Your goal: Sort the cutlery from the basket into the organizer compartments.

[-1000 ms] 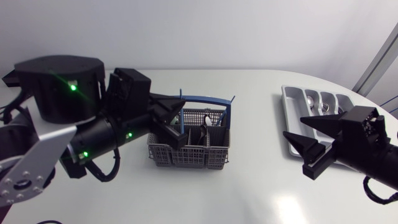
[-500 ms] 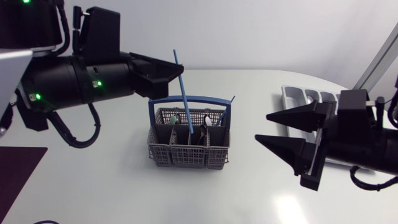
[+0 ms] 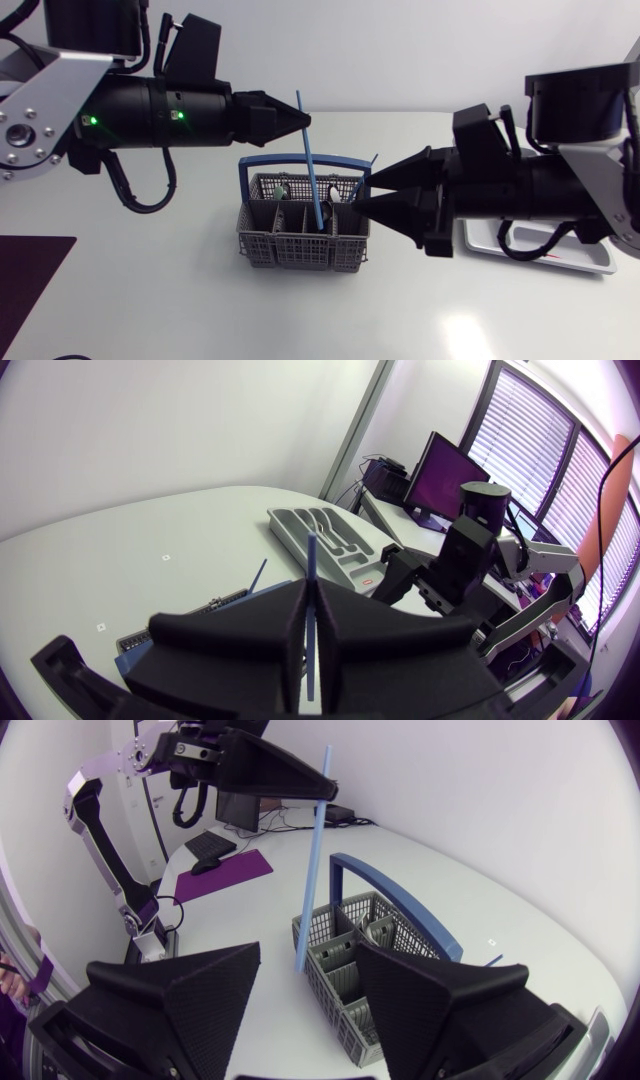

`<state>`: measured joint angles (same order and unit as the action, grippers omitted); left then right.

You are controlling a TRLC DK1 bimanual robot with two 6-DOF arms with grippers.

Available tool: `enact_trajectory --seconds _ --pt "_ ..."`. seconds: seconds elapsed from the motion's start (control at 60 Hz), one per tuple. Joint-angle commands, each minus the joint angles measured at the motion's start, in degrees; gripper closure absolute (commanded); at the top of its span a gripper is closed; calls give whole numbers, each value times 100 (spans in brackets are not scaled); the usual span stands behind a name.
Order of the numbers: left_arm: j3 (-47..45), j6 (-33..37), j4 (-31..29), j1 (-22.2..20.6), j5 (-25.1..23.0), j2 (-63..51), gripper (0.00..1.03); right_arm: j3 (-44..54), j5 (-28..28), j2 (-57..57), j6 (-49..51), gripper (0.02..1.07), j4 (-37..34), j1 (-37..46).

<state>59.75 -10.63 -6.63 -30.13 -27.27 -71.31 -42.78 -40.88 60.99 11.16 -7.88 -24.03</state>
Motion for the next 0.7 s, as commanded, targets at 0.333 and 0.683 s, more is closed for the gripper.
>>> enact_trajectory --seconds 0.333,0.683 --pt "283 -334 -5 -125 -209 -111 100 -696 1 1011 -641 53 375 -471" --pt "248 -369 22 -63 -262 -129 100 -916 142 1222 -711 89 305 -726"
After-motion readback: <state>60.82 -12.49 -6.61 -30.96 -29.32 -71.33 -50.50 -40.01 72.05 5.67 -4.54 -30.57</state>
